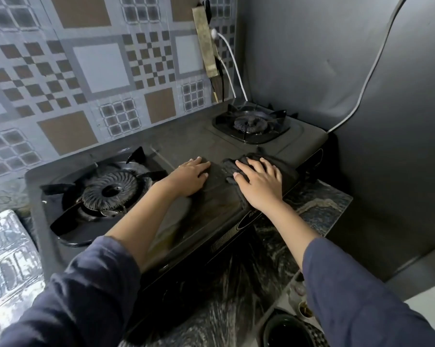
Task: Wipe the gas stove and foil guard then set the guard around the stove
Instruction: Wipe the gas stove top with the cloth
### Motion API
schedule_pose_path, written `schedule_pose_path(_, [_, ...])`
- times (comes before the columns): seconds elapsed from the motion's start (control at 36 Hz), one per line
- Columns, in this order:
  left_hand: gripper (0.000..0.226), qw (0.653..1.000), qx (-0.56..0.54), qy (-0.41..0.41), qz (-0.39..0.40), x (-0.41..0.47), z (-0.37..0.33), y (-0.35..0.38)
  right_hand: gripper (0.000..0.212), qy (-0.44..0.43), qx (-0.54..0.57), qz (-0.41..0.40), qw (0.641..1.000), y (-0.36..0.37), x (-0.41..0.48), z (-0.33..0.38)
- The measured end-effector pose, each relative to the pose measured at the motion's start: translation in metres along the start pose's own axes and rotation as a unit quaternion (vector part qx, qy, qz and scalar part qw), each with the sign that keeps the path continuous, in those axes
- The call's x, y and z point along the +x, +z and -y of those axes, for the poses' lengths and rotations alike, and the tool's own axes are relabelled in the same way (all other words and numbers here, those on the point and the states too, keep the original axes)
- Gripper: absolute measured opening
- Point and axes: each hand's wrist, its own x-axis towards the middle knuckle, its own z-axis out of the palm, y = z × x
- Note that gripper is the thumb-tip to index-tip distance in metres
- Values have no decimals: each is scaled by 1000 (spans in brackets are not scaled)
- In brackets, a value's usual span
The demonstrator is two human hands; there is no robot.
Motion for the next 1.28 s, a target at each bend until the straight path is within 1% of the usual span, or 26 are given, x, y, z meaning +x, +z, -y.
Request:
schedule_pose_path(0.25, [48,999,-21,-34,-18,-19,-1,3,44,-35,7,-5,999,4,-7,3])
schedule_pose_path(0.39, [47,999,-15,-15,-46,-20,-6,5,44,-40,2,-12,999,0,-8,1])
schedule_pose_path(0.56, [46,999,9,-11,-47,-21,-6,11,43,-54,-3,-2,999,7,-16,4])
schedule_pose_path(0.67, [45,999,20,-11,-43,-31,-6,10,43,-54,17,11,998,10,-23,9])
schedule_pose_path(0.72, [44,998,51,25,-25,-87,23,5,43,-33,33,1,999,22,-78,54])
schedule_pose_path(0.92, [41,996,53,64,-41,-92,25,11,43,-37,27,12,999,22,-78,53])
schedule_pose_path(1.06, [40,994,45,75,-64,-92,23,2,42,-55,32,-4,998,17,-66,55])
schedule_pose_path(1.28, [40,992,51,97,-61,-106,29,-2,40,-54,31,-24,998,22,-76,69])
